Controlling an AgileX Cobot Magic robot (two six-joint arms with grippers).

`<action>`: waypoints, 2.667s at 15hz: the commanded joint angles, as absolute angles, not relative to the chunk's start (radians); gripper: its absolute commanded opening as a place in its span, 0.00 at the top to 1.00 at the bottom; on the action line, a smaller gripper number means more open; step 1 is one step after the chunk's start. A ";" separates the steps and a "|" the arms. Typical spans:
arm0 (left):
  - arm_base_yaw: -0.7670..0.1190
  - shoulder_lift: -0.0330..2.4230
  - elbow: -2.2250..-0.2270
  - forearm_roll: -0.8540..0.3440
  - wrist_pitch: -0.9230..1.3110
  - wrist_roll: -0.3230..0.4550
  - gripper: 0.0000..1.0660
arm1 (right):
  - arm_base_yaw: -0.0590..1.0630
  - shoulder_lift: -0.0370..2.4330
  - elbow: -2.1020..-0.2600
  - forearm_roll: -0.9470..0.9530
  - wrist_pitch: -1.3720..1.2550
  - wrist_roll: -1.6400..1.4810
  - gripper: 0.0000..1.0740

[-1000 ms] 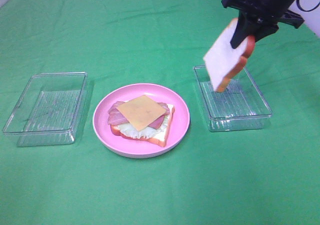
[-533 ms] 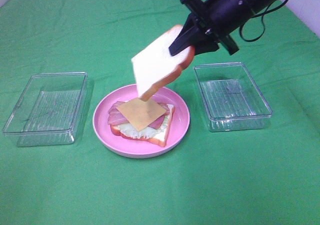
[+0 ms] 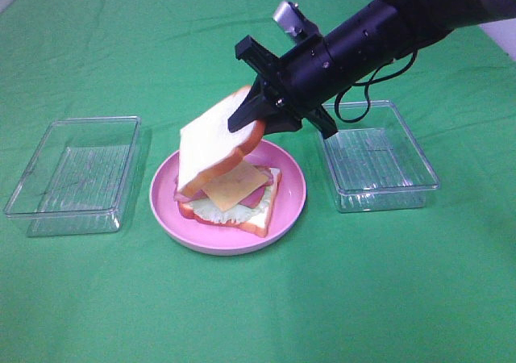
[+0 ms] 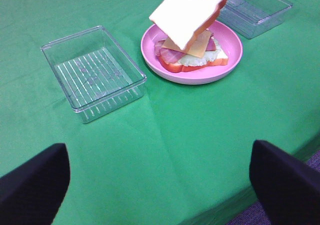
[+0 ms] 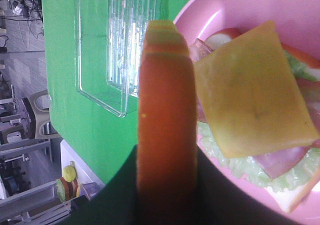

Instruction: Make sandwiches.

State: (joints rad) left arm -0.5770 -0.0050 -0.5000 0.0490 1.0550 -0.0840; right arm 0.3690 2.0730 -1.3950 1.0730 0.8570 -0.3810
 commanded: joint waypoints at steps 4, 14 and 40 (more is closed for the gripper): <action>-0.580 -0.025 -0.498 0.048 1.045 -0.081 0.14 | 0.381 2.164 -1.390 1.206 0.853 -0.449 1.00; -0.580 -0.025 -0.498 0.048 1.045 -0.081 0.14 | 0.380 2.158 -1.391 1.071 0.836 -0.403 0.32; -0.580 -0.025 -0.498 0.022 1.043 -0.036 0.14 | 0.380 0.694 -0.595 0.165 1.069 -0.194 0.30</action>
